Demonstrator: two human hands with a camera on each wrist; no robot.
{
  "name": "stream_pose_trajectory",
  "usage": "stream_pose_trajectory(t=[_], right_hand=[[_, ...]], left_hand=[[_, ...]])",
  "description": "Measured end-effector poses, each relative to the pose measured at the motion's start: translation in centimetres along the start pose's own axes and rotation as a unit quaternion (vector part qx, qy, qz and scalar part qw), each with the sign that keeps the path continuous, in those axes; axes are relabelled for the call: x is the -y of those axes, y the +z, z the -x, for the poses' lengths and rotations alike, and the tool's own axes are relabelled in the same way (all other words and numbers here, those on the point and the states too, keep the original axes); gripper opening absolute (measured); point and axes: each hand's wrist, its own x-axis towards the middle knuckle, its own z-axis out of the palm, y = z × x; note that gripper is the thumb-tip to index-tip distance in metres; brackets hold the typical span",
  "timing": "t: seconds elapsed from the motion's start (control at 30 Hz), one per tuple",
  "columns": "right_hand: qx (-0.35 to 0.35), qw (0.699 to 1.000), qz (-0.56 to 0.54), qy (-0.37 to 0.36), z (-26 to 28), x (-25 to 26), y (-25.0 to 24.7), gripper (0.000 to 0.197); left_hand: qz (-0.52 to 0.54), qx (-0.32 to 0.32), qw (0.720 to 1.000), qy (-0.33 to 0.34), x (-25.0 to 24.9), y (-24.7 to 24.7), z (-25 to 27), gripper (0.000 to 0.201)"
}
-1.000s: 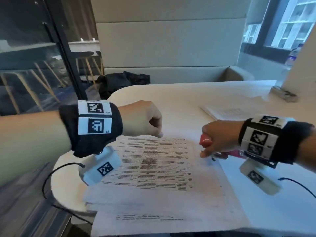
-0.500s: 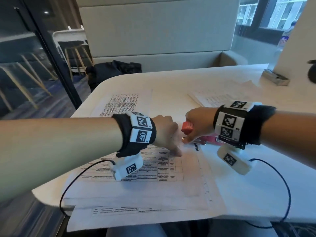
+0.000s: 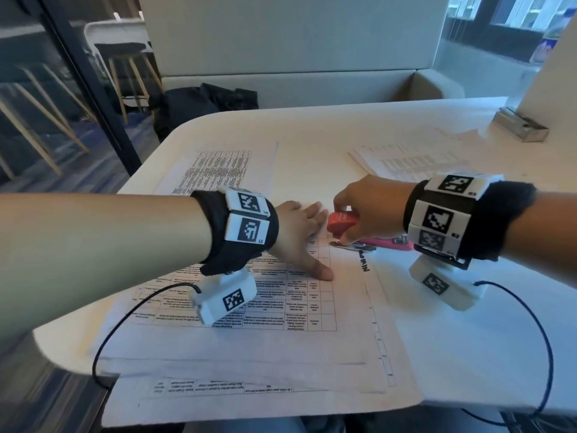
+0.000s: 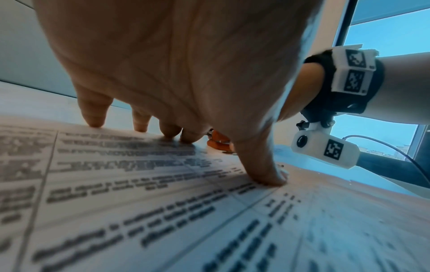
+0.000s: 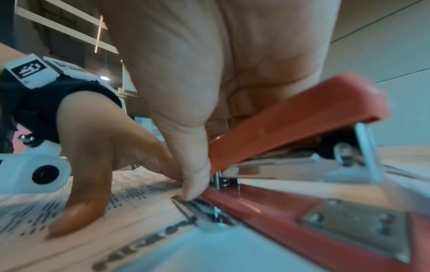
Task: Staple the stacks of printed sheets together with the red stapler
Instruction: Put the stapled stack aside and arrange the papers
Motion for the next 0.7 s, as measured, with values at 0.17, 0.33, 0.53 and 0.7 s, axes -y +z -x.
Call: stream_pose_trajectory(t=[0.17,0.33,0.53,0.7], right_hand=[[0.002,0.999,-0.013,-0.05,-0.6,-0.4,0.7,0.023],[-0.039,0.982,0.048,-0.18,-1.2,-0.5,0.7,0.026],[0.003,0.991,0.025,-0.13,-1.8,-0.2,1.1,0.025],[-0.131,0.947,0.111,-0.271,-1.1,-0.4,1.4,0.033]], left_hand=[[0.026,0.021,0.999,0.008,0.4,0.3,-0.4,0.115],[0.053,0.006,0.998,0.041,0.0,0.1,0.2,0.096],[0.056,0.026,0.998,0.025,0.2,0.3,0.0,0.103],[0.05,0.017,0.998,0.026,-0.1,0.0,0.3,0.092]])
